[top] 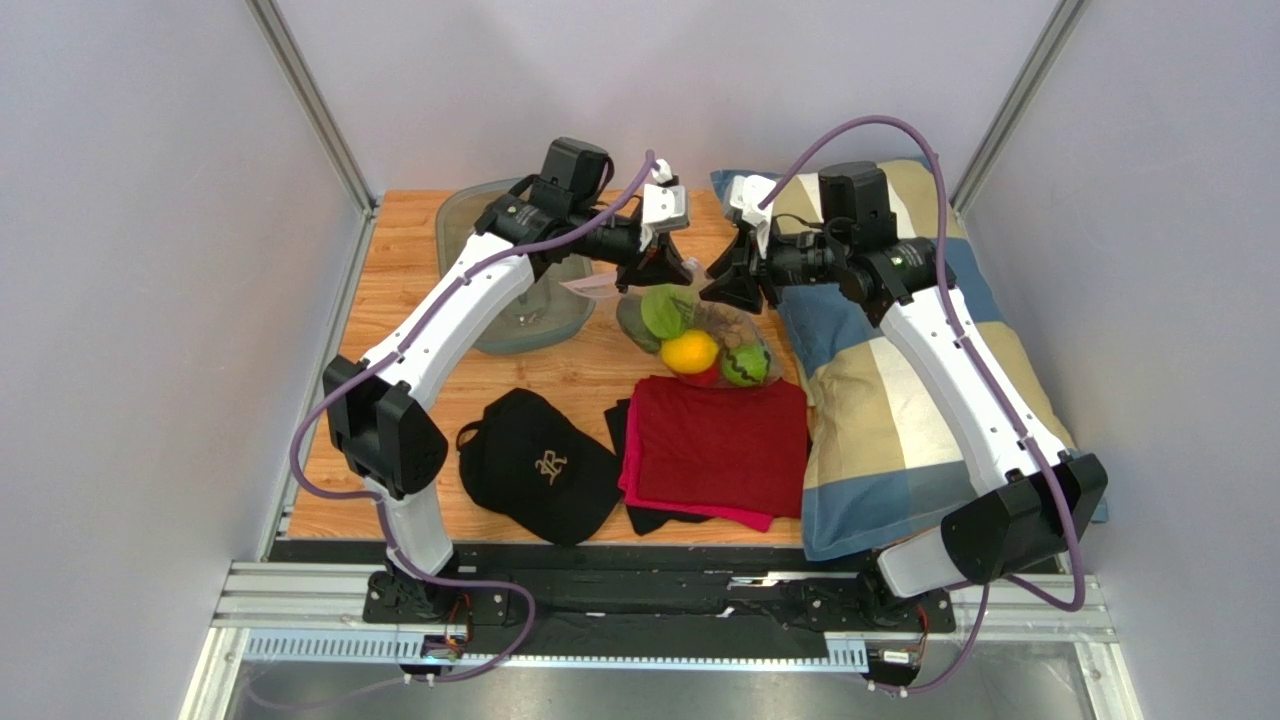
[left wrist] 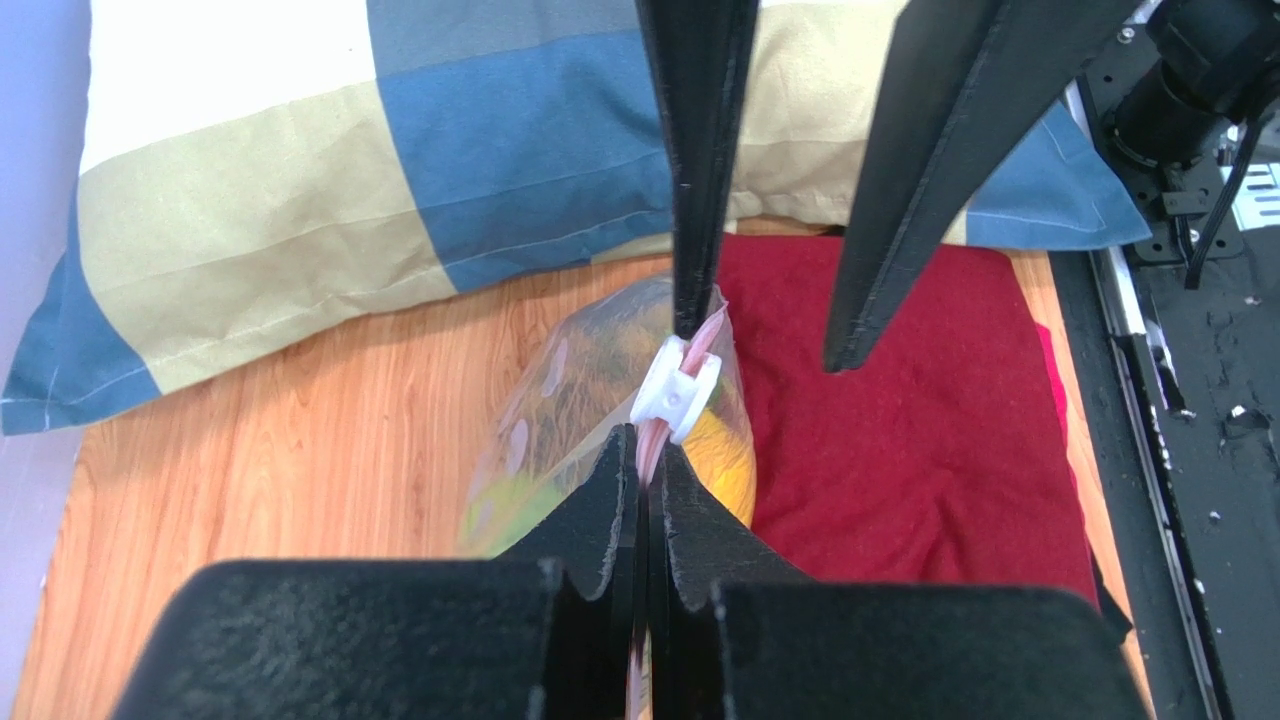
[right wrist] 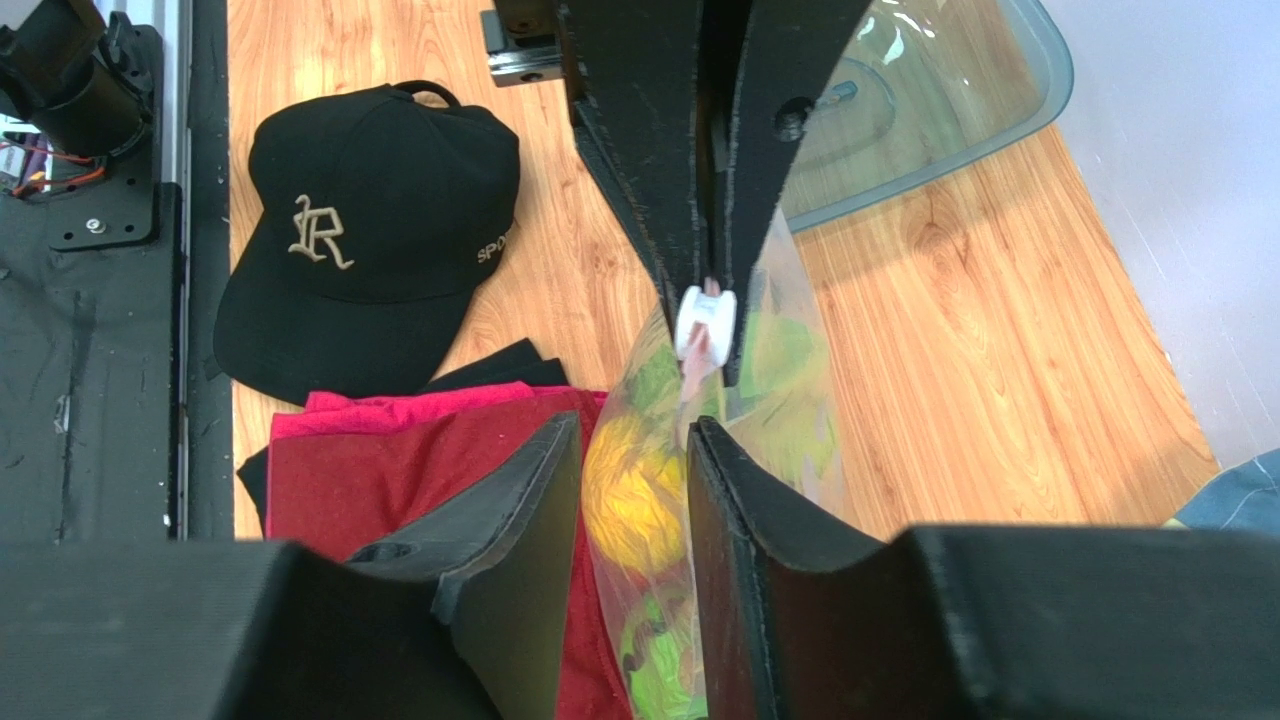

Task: Place the food in the zip-top bag and seal the zipper
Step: Zip the zipper food storage bag at the center of the board.

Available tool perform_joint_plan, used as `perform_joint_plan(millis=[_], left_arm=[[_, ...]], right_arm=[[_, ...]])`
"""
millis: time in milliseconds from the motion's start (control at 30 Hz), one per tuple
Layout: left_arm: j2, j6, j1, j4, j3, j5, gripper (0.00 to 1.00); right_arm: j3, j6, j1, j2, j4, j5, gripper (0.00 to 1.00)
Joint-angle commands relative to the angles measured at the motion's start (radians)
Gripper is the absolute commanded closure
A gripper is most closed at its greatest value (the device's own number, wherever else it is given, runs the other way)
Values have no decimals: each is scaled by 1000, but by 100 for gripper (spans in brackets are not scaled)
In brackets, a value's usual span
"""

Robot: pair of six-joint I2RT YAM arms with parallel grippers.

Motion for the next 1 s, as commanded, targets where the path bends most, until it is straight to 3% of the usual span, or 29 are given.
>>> perform_joint_plan(millis=[0, 300, 400, 433, 467, 500, 567, 600, 700, 967], left_arm=[[2, 72, -12, -39, 48, 50, 100], [2, 71, -38, -55, 51, 8, 100], [3, 59, -41, -56, 56, -7, 100], [5, 53, -44, -56, 57, -12, 100], [6, 43, -44, -58, 60, -15, 100], [5, 40, -44, -59, 60, -18, 97], [-6, 23, -40, -58, 53, -12, 82], [-14, 22, -35, -56, 47, 2, 68], [-69, -21, -18, 23, -5, 34, 56], [-92, -89, -18, 95, 7, 85, 55]], right_arm=[[13, -25, 6, 7, 26, -6, 65], [39, -24, 7, 30, 37, 5, 80], [46, -38, 10, 32, 32, 13, 88], [48, -41, 10, 30, 29, 14, 99], [46, -42, 10, 29, 29, 14, 100], [45, -45, 10, 26, 30, 19, 100], [33, -45, 10, 15, 37, 22, 100], [28, -48, 10, 10, 38, 28, 100], [-3, -54, 10, -13, 55, 28, 100], [-13, -45, 10, -25, 75, 22, 100]])
